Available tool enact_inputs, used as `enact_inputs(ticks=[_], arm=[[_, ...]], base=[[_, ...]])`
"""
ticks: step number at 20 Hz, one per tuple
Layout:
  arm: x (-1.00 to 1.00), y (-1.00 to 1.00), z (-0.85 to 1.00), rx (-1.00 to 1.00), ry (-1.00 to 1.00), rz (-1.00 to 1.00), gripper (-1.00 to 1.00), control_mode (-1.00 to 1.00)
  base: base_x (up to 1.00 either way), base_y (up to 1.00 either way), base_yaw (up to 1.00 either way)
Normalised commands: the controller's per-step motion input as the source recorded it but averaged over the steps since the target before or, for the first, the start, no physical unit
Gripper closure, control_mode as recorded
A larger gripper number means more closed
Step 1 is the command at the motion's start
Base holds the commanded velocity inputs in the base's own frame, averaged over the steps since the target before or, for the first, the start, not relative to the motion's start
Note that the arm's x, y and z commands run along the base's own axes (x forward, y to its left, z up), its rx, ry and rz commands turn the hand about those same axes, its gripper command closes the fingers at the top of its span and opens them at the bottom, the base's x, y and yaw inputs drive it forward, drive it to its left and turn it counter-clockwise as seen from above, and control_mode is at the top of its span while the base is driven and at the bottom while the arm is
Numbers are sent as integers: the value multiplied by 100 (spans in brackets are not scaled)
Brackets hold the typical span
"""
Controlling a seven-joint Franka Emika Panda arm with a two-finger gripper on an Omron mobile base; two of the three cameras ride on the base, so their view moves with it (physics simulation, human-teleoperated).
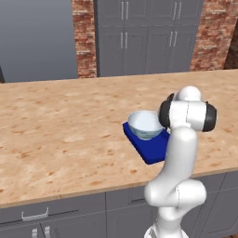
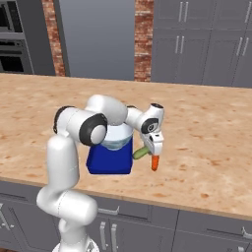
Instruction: Place the two vegetables and bowl onto the tray for setting up a vegetable dip station.
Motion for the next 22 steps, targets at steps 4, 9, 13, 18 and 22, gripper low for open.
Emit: enact_inputs(ticks=[4,9,13,18,22], arm=[[-37,-6,51,-6,-4,-14,100,-100],[-40,-13,39,0,-4,-26,100,-100],[-62,15,15,0,-12,-27,100,-100],[-30,53,15,-5,-11,-17,100,-100],[-11,73,-13,0,-9,-15,100,-100]], base=[[0,0,0],[0,0,0],[0,0,0],[0,0,0],[0,0,0]])
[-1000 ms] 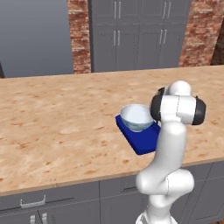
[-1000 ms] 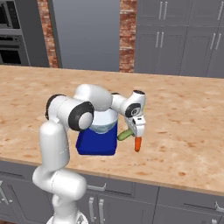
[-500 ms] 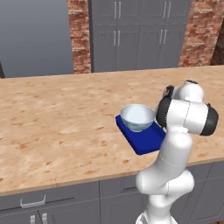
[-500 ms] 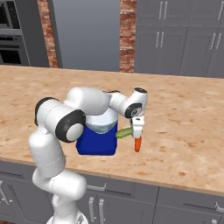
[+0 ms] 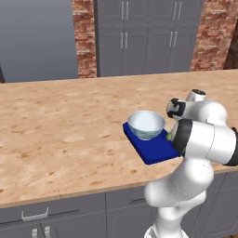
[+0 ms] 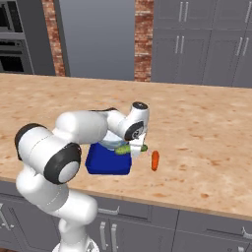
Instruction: Place the two vegetables and bowl onto the tray for setting up a vegetable dip station.
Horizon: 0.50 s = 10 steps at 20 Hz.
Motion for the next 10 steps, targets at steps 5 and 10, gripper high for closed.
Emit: enact_inputs(ticks=[5,10], arm=[[-6,47,-32,0,-7,-17,100,-100],[0,50,-27,0,-2,-12,100,-100]], base=[[0,0,0],[0,0,0]])
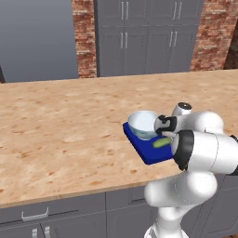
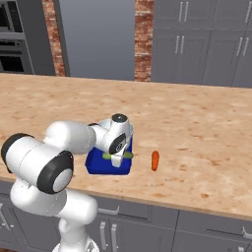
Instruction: Place the two vegetables and bowl onto the tray for setting up a vegetable dip station.
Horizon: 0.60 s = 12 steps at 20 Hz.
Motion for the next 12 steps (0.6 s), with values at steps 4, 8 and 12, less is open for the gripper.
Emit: enact_inputs(ticks=[4,8,12], arm=[[2,47,-21,0,-1,-9,100,-100],[0,33,-17,0,0,-3,100,-100],[-7,7,-13,1,0,-2,100,-100]], base=[[0,0,0],[0,0,0],[0,0,0]])
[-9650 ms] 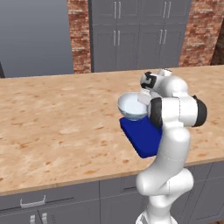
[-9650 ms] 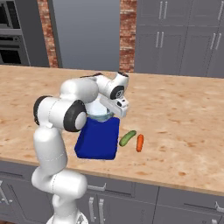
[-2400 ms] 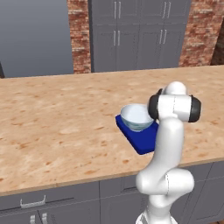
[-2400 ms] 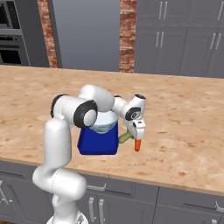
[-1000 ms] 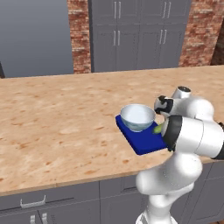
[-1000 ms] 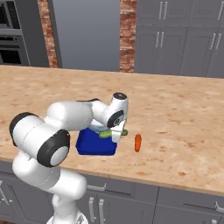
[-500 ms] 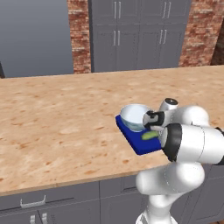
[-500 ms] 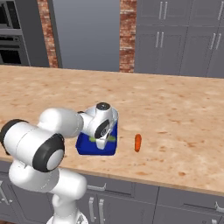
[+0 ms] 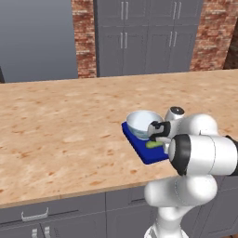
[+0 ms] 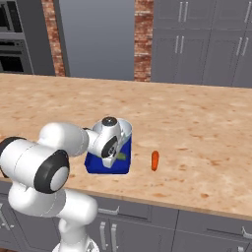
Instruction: Place the two vegetables and bowl onto the tray for setting up a vegetable dip station.
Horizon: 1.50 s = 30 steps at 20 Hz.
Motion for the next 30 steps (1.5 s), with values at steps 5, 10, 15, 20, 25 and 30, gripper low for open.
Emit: enact_inputs(ticks=[5,10,15,20,25,30], arm=[[-4,0,-6,1,0,-1,-100,-100],[-4,2,14,-6,0,0,-100,-100],[-13,-1,62,-14,-1,-1,-100,-100],[-17,-39,60,-4,0,-4,-100,-100],[-2,-65,39,-9,3,-10,-100,-100],[16,-55,-4,-1,9,-29,-100,-100]], base=[[0,0,0],[0,0,0],[0,0,0],[0,0,0],[0,0,0],[0,0,0]])
